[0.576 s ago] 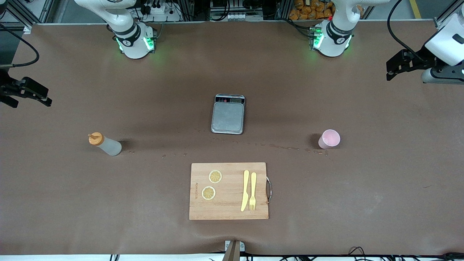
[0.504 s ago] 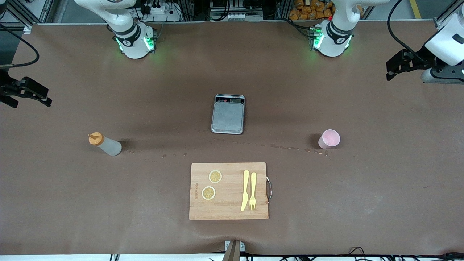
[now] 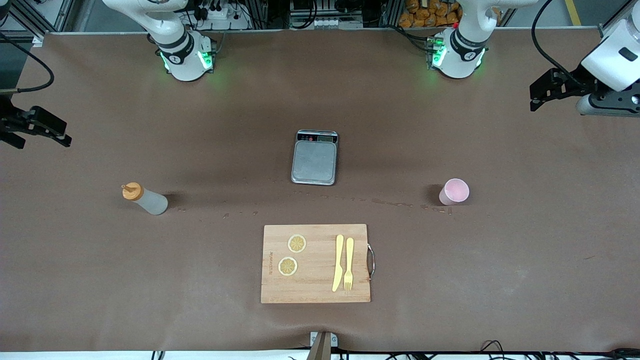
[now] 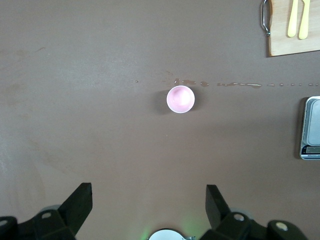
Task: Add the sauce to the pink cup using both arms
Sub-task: 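Move the right gripper toward the white sauce bottle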
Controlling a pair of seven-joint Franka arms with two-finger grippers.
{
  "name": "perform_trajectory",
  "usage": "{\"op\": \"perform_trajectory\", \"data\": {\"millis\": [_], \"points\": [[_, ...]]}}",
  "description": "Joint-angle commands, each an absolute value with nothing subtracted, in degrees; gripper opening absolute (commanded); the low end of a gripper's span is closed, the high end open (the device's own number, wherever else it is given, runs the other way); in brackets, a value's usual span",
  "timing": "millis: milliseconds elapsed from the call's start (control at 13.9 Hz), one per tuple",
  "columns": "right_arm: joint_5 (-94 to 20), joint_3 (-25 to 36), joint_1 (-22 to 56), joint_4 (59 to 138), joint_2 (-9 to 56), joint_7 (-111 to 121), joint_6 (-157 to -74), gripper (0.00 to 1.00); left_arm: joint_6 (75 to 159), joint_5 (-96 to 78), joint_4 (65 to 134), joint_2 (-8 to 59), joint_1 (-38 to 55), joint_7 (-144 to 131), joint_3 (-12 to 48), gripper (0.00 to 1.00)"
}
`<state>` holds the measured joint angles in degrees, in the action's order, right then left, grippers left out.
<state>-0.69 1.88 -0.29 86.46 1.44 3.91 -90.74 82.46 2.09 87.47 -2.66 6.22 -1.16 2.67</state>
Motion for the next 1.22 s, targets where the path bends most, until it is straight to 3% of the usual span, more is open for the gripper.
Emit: {"op": "perform_trajectory", "data": {"millis": [0,793,1153], "points": [[-0.5,1.4,-1.1,87.5,0.1,4.7,-90.7,1.00,81.4,1.7,86.2,-2.0,6.3,-1.7,2.7,1.00],[-0.2,1.5,-4.6,87.4,1.2,4.0,-89.6,1.00,81.6,0.7,89.7,-3.2,5.7,-1.7,2.8,1.00],[-0.3,1.5,-10.2,87.5,2.4,3.8,-87.2,1.00,82.1,0.7,90.1,-2.6,6.0,-1.7,2.8,1.00]]}}
